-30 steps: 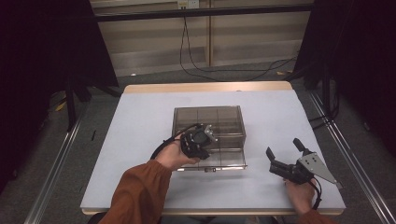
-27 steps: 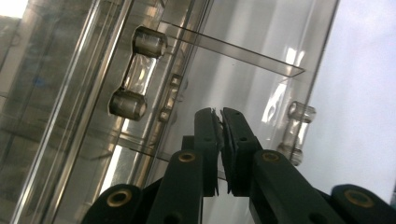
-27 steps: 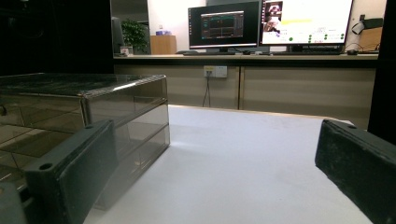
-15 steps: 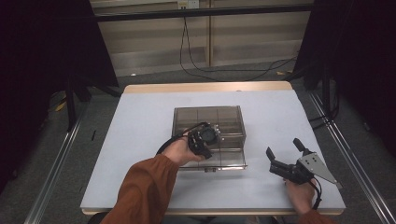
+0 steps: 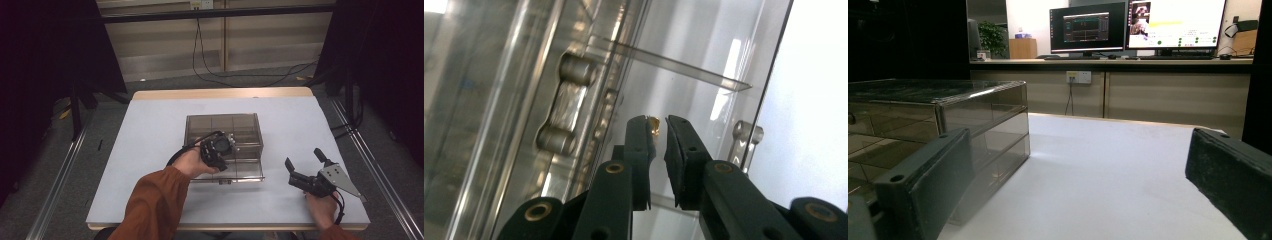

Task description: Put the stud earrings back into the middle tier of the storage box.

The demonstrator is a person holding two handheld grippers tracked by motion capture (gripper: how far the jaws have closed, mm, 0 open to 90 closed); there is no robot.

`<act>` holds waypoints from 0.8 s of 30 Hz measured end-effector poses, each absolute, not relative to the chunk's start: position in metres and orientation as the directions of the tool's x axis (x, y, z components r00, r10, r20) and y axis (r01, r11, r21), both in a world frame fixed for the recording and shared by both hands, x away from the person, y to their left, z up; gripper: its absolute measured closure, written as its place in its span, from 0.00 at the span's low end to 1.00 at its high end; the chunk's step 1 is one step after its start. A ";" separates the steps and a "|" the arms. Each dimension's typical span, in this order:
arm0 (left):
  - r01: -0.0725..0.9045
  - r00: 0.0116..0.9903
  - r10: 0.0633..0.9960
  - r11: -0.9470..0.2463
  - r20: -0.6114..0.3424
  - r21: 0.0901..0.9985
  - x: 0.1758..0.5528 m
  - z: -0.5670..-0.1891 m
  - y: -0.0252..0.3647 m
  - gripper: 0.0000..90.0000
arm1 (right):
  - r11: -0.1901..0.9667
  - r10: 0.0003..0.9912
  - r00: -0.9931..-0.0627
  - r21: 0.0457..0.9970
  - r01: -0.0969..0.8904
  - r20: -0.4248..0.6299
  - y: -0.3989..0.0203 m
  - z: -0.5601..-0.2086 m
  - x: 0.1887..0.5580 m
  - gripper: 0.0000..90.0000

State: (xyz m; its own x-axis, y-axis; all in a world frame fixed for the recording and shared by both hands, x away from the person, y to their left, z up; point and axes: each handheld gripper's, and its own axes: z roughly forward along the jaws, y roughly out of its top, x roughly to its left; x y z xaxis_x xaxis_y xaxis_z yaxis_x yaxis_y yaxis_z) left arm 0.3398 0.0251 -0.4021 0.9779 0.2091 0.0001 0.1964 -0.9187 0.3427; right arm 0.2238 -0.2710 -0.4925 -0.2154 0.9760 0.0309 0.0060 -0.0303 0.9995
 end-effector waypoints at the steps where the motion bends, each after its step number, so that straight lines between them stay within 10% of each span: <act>1: 0.214 0.974 0.226 -0.909 -0.009 0.358 0.339 -0.402 0.028 0.89 | -0.030 0.976 -0.215 1.000 0.006 0.031 -0.271 -0.493 0.224 0.00; 24: 0.313 0.929 0.365 -0.690 -0.060 0.653 0.311 -0.395 0.123 0.90 | -0.028 0.976 -0.216 1.000 0.007 0.029 -0.271 -0.493 0.223 0.00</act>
State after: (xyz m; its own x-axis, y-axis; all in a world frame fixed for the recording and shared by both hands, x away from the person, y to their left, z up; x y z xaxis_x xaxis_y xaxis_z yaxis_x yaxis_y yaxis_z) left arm 0.3113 0.1226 -0.3950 0.9292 0.3647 -0.0597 0.3126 -0.6897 0.6531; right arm 0.2235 -0.2705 -0.4926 -0.2165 0.9759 0.0289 0.0069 -0.0281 0.9996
